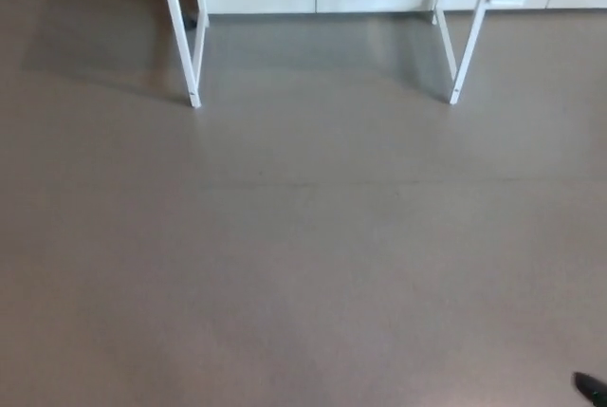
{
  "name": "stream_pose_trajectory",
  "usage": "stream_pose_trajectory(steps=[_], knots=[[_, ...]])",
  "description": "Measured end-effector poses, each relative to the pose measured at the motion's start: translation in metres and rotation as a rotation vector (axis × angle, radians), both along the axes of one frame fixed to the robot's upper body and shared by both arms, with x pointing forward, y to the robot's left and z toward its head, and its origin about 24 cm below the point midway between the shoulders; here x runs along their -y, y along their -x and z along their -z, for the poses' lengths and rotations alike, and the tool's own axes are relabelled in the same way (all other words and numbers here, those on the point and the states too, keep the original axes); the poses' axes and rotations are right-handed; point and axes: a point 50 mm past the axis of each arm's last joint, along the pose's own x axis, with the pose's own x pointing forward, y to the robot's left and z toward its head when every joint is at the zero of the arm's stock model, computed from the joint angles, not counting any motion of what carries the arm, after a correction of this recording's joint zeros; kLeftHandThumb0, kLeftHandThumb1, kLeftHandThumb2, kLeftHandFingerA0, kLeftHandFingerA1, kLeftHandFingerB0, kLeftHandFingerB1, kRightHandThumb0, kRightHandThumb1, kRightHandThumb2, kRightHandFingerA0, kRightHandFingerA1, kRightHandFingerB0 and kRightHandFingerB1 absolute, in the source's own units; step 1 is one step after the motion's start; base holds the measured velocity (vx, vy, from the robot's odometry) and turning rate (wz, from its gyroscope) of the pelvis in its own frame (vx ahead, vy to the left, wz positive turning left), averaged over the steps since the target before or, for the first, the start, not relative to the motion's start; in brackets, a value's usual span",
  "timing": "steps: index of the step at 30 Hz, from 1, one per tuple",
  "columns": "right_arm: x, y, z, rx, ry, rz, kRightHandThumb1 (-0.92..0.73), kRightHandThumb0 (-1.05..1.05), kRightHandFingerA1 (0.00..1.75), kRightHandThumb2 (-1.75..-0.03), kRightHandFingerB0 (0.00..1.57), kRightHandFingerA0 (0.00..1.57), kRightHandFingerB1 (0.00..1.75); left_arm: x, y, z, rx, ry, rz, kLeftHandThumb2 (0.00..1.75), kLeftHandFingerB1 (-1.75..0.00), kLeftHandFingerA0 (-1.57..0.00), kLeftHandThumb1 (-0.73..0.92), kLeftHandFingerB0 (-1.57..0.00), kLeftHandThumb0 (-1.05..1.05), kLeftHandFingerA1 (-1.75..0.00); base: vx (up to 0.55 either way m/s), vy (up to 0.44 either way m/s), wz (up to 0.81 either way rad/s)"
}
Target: The robot walk towards a table in front and uses its left hand to pickup a tennis ball on the left side and put it in a container on the right hand side
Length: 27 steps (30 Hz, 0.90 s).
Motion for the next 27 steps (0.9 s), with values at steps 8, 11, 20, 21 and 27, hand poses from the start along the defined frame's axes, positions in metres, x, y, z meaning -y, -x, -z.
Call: stream_pose_trajectory(steps=[8, 11, 20, 21, 27], knots=[[0.0, -0.003, -0.002, -0.005, 0.01, -0.025, -0.63, -0.11, 0.57, -1.04, 0.01, 0.14, 0.48, 0.002, 0.007, 0.007, -0.016, -0.002, 0.003, 0.6, -0.3, -0.37, 0.64, -0.26, -0.16, -0.35, 0.19, 0.004, -0.09], [-0.001, -0.003, -0.002, -0.019, 0.013, -0.03, -0.63, -0.11, 0.57, -1.04, 0.01, 0.14, 0.48, 0.004, 0.001, 0.008, 0.003, 0.007, -0.007, 0.6, -0.3, -0.37, 0.64, -0.26, -0.16, -0.35, 0.26, 0.165, -0.13], [-0.009, -0.009, -0.005, -0.023, 0.018, -0.068, -0.61, -0.14, 0.58, -1.03, 0.02, 0.15, 0.49, 0.032, -0.028, 0.005, 0.145, 0.079, -0.014, 0.64, -0.31, -0.28, 0.64, -0.22, -0.23, -0.35, 0.32, 0.155, -0.03], [-0.01, -0.008, -0.005, -0.027, 0.02, -0.069, -0.61, -0.14, 0.58, -1.03, 0.02, 0.15, 0.49, 0.036, -0.027, 0.006, 0.149, 0.091, -0.016, 0.64, -0.31, -0.28, 0.64, -0.22, -0.23, -0.35, 0.27, 0.003, 0.06], [-0.01, 0.001, -0.002, -0.064, 0.023, -0.067, -0.82, -0.13, 0.58, -0.72, 0.07, 0.19, 0.42, 0.048, -0.007, 0.01, 0.126, 0.124, -0.018, 0.63, -0.3, -0.29, 0.66, -0.2, -0.19, -0.35, 0.32, -0.077, 0.05]])
